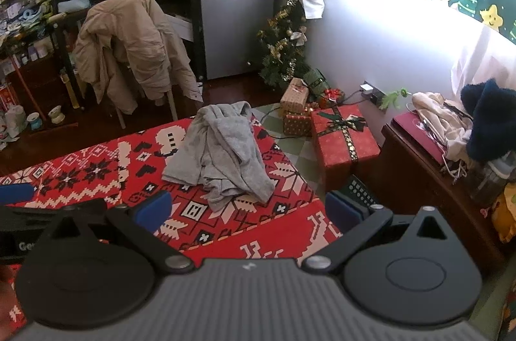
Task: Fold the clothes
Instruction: 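Move both grippers toward the crumpled grey shirt on the bed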
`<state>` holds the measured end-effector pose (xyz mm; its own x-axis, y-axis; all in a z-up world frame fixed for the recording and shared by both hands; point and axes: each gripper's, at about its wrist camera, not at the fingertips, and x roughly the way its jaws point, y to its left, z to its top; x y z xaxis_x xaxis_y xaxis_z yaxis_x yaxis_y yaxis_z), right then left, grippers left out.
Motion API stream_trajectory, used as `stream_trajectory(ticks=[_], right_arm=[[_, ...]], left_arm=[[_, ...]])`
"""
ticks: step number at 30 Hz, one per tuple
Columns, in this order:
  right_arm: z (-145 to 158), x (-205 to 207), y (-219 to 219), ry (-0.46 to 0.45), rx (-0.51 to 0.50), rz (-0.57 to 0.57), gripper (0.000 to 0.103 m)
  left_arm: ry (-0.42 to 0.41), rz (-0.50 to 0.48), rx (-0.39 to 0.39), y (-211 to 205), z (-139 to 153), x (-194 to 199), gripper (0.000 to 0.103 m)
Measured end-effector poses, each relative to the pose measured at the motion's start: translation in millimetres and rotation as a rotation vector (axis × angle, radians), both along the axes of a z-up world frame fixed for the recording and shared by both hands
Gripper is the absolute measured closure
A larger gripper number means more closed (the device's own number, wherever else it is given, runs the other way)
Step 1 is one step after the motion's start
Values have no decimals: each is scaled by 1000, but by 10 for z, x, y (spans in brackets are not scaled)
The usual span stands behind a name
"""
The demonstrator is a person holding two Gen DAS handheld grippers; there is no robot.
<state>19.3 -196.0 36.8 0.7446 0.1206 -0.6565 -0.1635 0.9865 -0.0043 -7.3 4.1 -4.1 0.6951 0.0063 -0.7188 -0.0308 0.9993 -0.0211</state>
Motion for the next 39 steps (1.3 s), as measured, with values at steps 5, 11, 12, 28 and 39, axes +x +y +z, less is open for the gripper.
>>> stream_trajectory(ticks=[5,11,12,28,39], right_arm=[[-39,-14,10,-11,-16,10,1],[-116,23,-39,32,-4,15,1],[-125,29,-47,37,1,16,1],[-276,105,-42,58,11,29,1],[-373,145,-118,10,-1,-46,1]], left_arm=[[3,10,-21,8,-42,8,3],[4,4,-22,-15,-96,11,3],[7,4,-22,-17,-105,18,3],[-71,15,27,-99,-201,-11,5],[-7,-5,-41,-46,-366,118,4]])
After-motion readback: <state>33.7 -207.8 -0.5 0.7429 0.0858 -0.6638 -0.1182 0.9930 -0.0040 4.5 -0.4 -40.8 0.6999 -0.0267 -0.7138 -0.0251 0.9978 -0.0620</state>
